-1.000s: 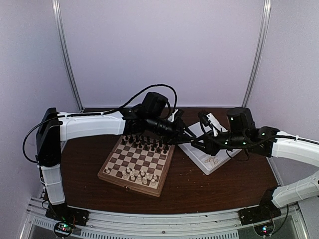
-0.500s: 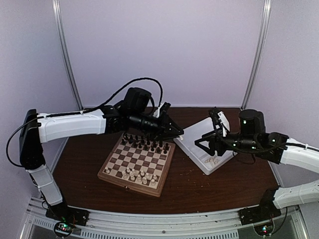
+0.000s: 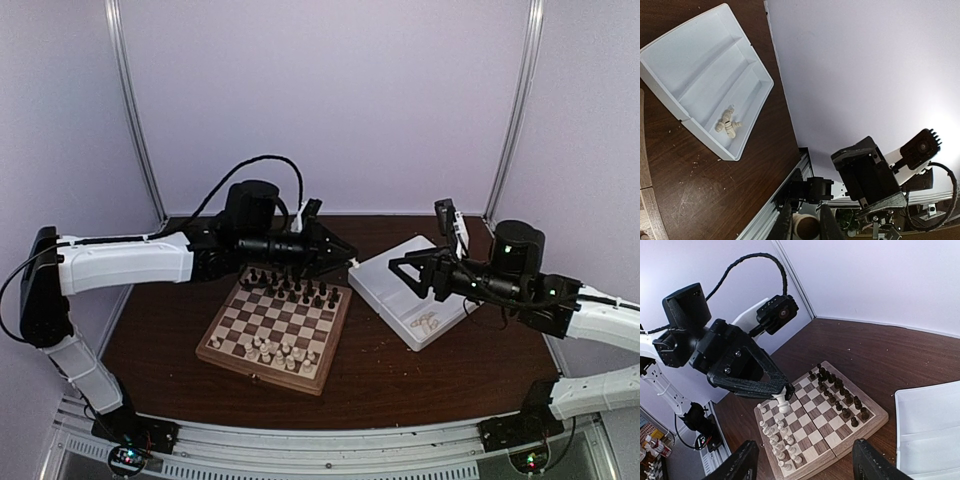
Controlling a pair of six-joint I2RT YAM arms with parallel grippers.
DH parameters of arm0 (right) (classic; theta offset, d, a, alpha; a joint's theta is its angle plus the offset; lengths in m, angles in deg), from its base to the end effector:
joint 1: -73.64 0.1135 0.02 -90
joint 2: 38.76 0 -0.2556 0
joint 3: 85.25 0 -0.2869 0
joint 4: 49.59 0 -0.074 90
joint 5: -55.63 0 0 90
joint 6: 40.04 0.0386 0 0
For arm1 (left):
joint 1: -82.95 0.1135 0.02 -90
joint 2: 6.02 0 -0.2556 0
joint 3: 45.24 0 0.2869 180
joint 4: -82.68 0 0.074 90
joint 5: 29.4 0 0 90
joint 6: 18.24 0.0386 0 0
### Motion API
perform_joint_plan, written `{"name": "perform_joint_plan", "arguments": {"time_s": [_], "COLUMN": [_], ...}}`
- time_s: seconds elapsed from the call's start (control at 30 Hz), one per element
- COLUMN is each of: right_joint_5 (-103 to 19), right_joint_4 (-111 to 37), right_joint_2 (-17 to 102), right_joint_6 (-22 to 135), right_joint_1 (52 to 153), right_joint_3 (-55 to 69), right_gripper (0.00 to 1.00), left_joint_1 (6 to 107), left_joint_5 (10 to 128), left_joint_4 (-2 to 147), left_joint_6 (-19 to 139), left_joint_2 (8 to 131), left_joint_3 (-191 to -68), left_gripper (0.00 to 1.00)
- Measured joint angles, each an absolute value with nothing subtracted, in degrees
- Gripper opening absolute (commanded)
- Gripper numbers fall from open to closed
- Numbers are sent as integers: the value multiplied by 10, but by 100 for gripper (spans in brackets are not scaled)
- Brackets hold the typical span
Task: Set up the chess pieces on the board
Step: Place the chess piece on the chessboard.
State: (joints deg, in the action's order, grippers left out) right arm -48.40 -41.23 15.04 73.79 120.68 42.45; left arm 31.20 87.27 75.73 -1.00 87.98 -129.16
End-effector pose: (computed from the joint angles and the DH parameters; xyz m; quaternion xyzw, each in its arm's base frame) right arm 0.1742 0.2008 0.2932 -0.2298 0.7282 0.4466 0.4664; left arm 0.2489 -0.3437 0.2865 -0.0078 0.7942 -0.5984 0.1052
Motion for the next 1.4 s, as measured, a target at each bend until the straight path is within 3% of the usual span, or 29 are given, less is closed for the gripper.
{"name": "perform_joint_plan", "arguments": {"time_s": [0.2, 0.6, 0.97, 1.23, 1.4], "right_joint_5": [-450, -453, -430, -428, -422], "right_joint_4": [-488, -559, -639, -662, -673], "right_joint_2": [181, 273, 325, 342, 343], "right_joint_6": [757, 757, 758, 756, 758], "right_joint_1": [1235, 1276, 1289, 1294, 1296], "right_joint_3": [437, 401, 391, 378, 377], "right_gripper": [71, 63, 64, 51, 57], "left_joint_1": [312, 312, 312, 312, 311], "left_joint_5": [840, 832, 824, 824, 824], "left_joint_4": [799, 861, 882, 909, 920], "left_joint_6": [-37, -97, -124, -142, -150], "left_joint_2": [844, 839, 839, 840, 844], "left_joint_3": [-1254, -1253, -1254, -1264, -1266], "left_gripper": [4, 3, 3, 3, 3]}}
